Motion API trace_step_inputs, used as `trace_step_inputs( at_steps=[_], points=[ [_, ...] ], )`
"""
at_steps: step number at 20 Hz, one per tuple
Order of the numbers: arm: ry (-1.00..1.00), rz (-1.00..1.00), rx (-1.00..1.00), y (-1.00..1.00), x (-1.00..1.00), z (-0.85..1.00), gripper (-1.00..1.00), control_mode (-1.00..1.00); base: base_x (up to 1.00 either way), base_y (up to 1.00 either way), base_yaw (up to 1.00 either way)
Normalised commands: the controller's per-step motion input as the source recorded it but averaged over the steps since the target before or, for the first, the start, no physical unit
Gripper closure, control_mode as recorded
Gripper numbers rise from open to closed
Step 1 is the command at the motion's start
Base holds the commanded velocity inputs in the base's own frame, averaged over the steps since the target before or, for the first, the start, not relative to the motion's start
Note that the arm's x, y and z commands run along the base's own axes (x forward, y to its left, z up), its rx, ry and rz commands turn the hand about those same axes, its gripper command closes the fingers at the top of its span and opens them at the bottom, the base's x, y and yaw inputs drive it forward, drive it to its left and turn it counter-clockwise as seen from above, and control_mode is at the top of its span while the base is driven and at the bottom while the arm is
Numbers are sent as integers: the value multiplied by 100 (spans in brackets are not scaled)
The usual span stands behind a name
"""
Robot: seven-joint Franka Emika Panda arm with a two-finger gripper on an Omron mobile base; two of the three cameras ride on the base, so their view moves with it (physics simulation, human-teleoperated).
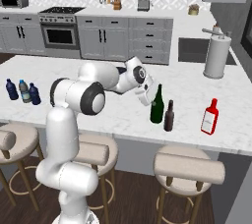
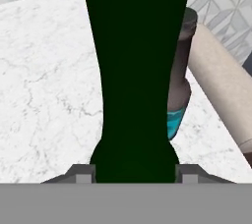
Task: Move the plastic bottles in the middle to the plastics group, and the glass bottles in the middle to the glass group.
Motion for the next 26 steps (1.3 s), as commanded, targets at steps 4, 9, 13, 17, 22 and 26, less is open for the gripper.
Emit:
trace_step_inputs(
  at_steps=[4, 9, 13, 17, 22, 26],
  points=[
    [-3, 0, -2, 0, 0, -44, 100, -100, 0, 0, 0],
    [0, 0, -2, 0, 0, -12, 100, -100, 0, 0, 0],
    [0, 0, -1, 0, 0, 3, -100, -100, 0, 0, 0],
    [1, 0, -5, 0, 0, 24, -100, -100, 0, 0, 0],
    [2, 0, -6, 0, 0, 11, -100, -100, 0, 0, 0],
    [1, 0, -5, 0, -5, 31, -100, -100, 0, 0, 0]
  ],
)
